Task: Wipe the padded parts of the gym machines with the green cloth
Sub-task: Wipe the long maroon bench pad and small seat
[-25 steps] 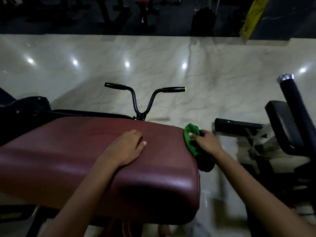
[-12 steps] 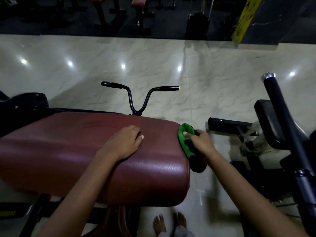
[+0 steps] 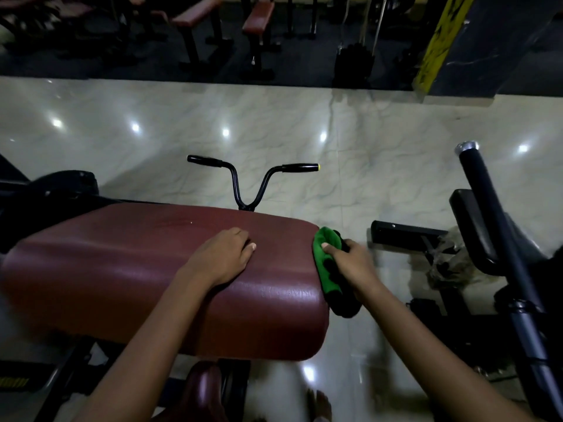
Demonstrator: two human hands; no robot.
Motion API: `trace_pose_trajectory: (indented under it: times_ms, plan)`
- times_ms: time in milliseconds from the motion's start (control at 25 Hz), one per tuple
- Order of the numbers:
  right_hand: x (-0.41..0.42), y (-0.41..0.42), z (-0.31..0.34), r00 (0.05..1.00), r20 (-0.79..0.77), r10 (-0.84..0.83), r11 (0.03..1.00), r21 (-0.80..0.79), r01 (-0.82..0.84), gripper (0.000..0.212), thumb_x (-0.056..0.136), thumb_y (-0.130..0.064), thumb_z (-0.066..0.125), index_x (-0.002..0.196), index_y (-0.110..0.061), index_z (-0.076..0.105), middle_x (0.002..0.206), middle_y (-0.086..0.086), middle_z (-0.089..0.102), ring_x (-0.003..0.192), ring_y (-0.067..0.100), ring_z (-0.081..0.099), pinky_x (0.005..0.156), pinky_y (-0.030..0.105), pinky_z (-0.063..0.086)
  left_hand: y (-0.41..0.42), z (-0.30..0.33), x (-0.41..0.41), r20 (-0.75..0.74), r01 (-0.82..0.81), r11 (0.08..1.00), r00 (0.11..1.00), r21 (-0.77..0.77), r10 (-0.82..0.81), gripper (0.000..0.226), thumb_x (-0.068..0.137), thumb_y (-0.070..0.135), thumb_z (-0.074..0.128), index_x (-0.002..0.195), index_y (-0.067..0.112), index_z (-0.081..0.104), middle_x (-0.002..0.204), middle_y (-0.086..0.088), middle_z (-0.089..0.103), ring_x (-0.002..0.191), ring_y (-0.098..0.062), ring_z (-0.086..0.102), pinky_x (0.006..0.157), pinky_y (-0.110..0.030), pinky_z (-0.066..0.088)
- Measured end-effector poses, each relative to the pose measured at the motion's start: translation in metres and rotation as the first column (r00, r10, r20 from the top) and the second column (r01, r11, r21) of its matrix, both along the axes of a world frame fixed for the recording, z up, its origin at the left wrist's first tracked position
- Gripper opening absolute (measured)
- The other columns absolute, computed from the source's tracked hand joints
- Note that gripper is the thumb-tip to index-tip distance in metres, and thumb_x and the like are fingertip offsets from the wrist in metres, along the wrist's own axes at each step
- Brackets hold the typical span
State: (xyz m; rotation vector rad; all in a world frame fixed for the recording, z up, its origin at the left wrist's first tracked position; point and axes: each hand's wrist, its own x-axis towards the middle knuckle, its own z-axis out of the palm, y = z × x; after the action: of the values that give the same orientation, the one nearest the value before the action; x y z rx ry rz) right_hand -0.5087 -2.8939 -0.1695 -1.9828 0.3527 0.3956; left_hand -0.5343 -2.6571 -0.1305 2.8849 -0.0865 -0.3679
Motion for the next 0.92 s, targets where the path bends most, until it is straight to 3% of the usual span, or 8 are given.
trace_pose_trajectory:
  times_ms: [120, 240, 440, 560, 640, 720, 800, 920]
  plan:
    - [-0.009, 0.005, 0.012, 0.999, 0.042, 0.000, 0.997, -0.083, 0.004, 0.042, 0.078, -0.052, 0.063, 0.108, -0.022, 0.064, 0.100, 0.004, 0.069, 0.098, 0.029, 0.065, 0.086, 0.045, 0.053, 0.001, 0.003, -0.005, -0.007, 0.011, 1.000, 1.000, -0.007, -0.011, 0.036, 0.101, 0.033, 0.035, 0.118, 0.009, 0.055, 0.119, -0.007, 0.055, 0.112, -0.023, 0.051, 0.096, -0.040, 0.042]
    - [-0.048, 0.002, 0.023, 0.988, 0.140, 0.073, 0.974, -0.225, -0.040, 0.040, 0.086, -0.045, 0.061, 0.121, -0.024, 0.060, 0.112, 0.005, 0.067, 0.109, 0.029, 0.059, 0.089, 0.034, 0.046, 0.001, 0.006, -0.007, -0.007, 0.032, 0.999, 0.999, 0.010, -0.032, 0.037, 0.102, 0.033, 0.032, 0.119, 0.008, 0.054, 0.120, -0.009, 0.054, 0.111, -0.025, 0.050, 0.095, -0.039, 0.041]
    - [-0.041, 0.012, 0.046, 0.927, 0.228, 0.298, 0.852, -0.502, -0.150, 0.052, 0.088, -0.047, 0.057, 0.136, -0.032, 0.047, 0.121, 0.009, 0.056, 0.114, 0.030, 0.055, 0.087, 0.033, 0.044, 0.001, 0.012, -0.016, 0.002, 0.026, 1.000, 1.000, -0.001, -0.026, 0.039, 0.102, 0.036, 0.030, 0.122, 0.009, 0.051, 0.126, -0.008, 0.052, 0.114, -0.025, 0.048, 0.095, -0.038, 0.041]
    - [-0.019, 0.010, 0.063, 0.781, 0.296, 0.551, 0.758, -0.569, -0.319, 0.054, 0.088, -0.046, 0.058, 0.139, -0.038, 0.042, 0.123, -0.001, 0.052, 0.114, 0.021, 0.054, 0.086, 0.029, 0.043, 0.008, 0.016, -0.030, 0.089, -0.041, 0.999, 0.995, -0.015, 0.043, 0.042, 0.101, 0.040, 0.033, 0.128, 0.011, 0.048, 0.134, -0.005, 0.048, 0.121, -0.022, 0.044, 0.100, -0.034, 0.036]
    - [-0.013, 0.016, 0.063, 0.563, 0.260, 0.784, 0.567, -0.669, -0.481, 0.055, 0.087, -0.059, 0.048, 0.140, -0.047, 0.037, 0.130, -0.009, 0.049, 0.113, 0.016, 0.053, 0.088, 0.029, 0.044, 0.011, 0.016, -0.037, 0.131, -0.096, 0.995, 0.987, 0.002, 0.095, 0.044, 0.101, 0.042, 0.033, 0.129, 0.011, 0.048, 0.136, -0.004, 0.046, 0.126, -0.021, 0.041, 0.106, -0.032, 0.030]
    - [-0.004, 0.024, 0.050, 0.405, 0.232, 0.884, 0.425, -0.758, -0.495, 0.058, 0.084, -0.068, 0.030, 0.138, -0.050, 0.037, 0.133, -0.012, 0.048, 0.109, 0.015, 0.052, 0.085, 0.029, 0.045, 0.009, 0.009, -0.038, 0.145, -0.142, 0.990, 0.980, 0.018, 0.138, 0.046, 0.101, 0.043, 0.030, 0.129, 0.012, 0.048, 0.136, -0.004, 0.048, 0.127, -0.020, 0.040, 0.111, -0.030, 0.023]
    - [0.019, 0.030, 0.037, 0.364, 0.241, 0.900, 0.405, -0.772, -0.490, 0.059, 0.083, -0.069, 0.023, 0.138, -0.051, 0.037, 0.133, -0.014, 0.046, 0.111, 0.014, 0.049, 0.085, 0.028, 0.044, 0.003, 0.002, -0.035, 0.162, -0.200, 0.979, 0.968, 0.035, 0.192, 0.059, 0.097, 0.049, 0.018, 0.128, 0.011, 0.050, 0.133, -0.005, 0.051, 0.126, -0.020, 0.044, 0.114, -0.031, 0.020]
    - [0.077, 0.044, 0.009, 0.413, 0.146, 0.899, 0.366, -0.768, -0.525, 0.050, 0.092, -0.061, 0.035, 0.140, -0.047, 0.035, 0.134, -0.007, 0.043, 0.116, 0.020, 0.048, 0.088, 0.031, 0.046, -0.007, 0.000, -0.027, 0.213, -0.301, 0.952, 0.935, 0.060, 0.283, 0.078, 0.082, 0.053, 0.007, 0.119, 0.009, 0.059, 0.121, -0.008, 0.060, 0.116, -0.025, 0.054, 0.111, -0.035, 0.029]
